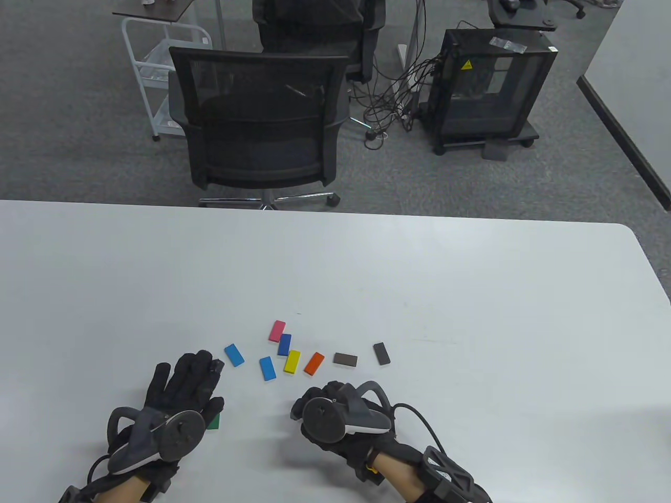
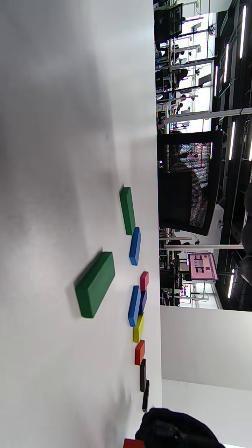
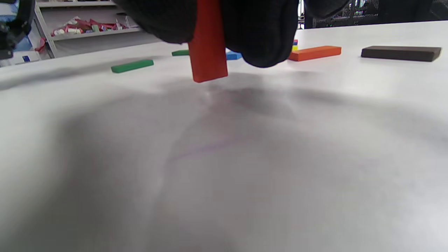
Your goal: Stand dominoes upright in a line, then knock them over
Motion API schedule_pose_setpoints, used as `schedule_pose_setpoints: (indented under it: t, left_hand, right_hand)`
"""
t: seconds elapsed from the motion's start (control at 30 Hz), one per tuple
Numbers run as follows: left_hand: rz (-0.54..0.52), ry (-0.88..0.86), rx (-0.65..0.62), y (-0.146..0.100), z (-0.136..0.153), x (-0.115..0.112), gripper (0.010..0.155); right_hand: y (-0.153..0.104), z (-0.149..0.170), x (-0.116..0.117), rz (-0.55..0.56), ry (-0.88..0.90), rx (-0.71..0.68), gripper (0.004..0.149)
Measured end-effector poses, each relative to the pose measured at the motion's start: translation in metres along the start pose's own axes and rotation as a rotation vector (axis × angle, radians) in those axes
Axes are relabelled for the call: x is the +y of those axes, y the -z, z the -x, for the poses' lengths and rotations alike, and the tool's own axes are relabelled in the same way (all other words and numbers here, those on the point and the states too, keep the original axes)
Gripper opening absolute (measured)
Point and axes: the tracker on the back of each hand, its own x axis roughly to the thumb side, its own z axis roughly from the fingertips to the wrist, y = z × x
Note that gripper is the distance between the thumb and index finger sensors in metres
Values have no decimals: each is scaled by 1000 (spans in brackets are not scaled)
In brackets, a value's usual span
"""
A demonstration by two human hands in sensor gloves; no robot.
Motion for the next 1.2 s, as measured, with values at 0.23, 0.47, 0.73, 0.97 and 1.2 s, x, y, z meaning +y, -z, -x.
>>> schedule_pose_setpoints:
  t: [0.23,0.47,0.73,0.97,1.2]
  left_hand:
    - [7,1,-1,0,0,0,64]
    - [10,3,-1,0,0,0,65]
    - [15,5,0,0,-1,0,65]
    - [15,6,-1,0,-1,0,65]
    - [12,7,-6,0,-2,0,65]
  right_hand:
    - [0,-3,4,-9,-19,-6,42]
    - [-1,-3,3,-3,-29,-7,43]
    - [-2,-2,2,13,-27,-7,43]
    - [-7,-2,-8,48,-16,-6,45]
    - [-17,20,-41,192,24,90,44]
